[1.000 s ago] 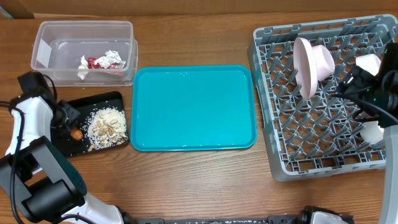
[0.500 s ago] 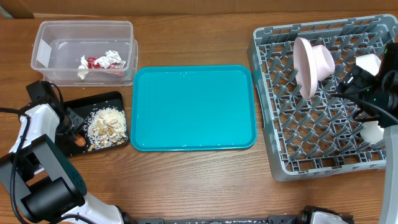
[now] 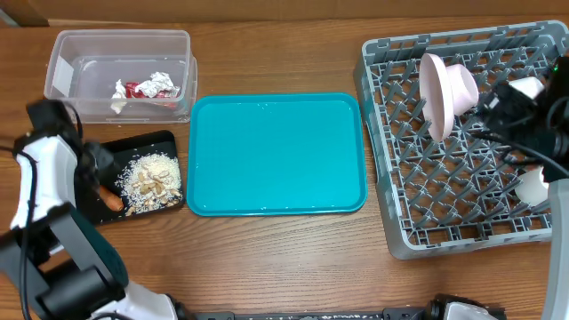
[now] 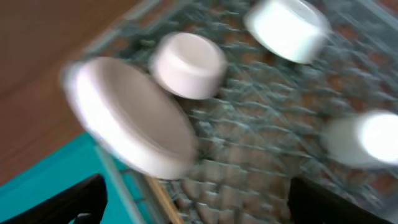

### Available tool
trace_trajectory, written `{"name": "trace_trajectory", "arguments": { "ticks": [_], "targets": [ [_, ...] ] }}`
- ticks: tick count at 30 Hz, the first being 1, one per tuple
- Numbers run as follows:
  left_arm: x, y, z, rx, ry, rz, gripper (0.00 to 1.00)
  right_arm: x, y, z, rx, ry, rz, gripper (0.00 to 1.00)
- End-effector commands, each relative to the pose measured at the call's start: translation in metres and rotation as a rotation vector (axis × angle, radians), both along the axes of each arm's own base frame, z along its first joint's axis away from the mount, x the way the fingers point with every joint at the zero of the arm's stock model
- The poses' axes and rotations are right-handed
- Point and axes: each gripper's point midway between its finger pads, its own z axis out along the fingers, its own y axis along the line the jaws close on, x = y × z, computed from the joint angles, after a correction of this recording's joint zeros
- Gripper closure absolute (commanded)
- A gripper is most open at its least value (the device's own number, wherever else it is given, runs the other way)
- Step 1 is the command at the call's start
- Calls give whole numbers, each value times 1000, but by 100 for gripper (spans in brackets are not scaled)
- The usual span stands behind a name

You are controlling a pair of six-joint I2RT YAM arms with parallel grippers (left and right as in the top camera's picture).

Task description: Sort waste into correct bins and load items into the dishwasher

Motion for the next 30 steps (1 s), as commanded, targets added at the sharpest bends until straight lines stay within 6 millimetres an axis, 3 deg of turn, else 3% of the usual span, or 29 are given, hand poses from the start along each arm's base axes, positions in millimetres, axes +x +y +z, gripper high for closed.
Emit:
{"name": "trace_trajectory", "arguments": {
  "ticks": [1, 3, 5, 8, 11, 14, 19, 24, 30],
  "targets": [
    [55, -57, 76, -9, -223, -332, 28, 17, 76, 12, 74, -91, 418, 3],
    [65, -97, 91, -39, -248, -507, 21, 22, 93, 10, 40, -95, 504, 0],
    [58, -127, 96, -70, -204, -598, 13, 23, 109, 3, 15, -80, 584, 0],
    [32, -168, 94, -147, -83, -687, 8, 20, 122, -12, 24, -20, 635, 0],
    [-4, -191, 92, -217, 58, -730, 0, 15, 123, -27, 44, 49, 635, 0],
    [-29, -200, 93, -257, 144, -741, 0, 11, 116, -31, 69, 86, 579, 0],
    [-49, -201, 114, -240, 106, -745, 0, -3, 102, -27, 74, 105, 511, 0],
    [-60, -204, 143, -150, -135, -774, 0, -19, 88, -19, 1, 62, 454, 0],
    [-84, -204, 164, 13, -458, -792, 0, -42, 88, -9, -54, -159, 449, 0]
  ]
}}
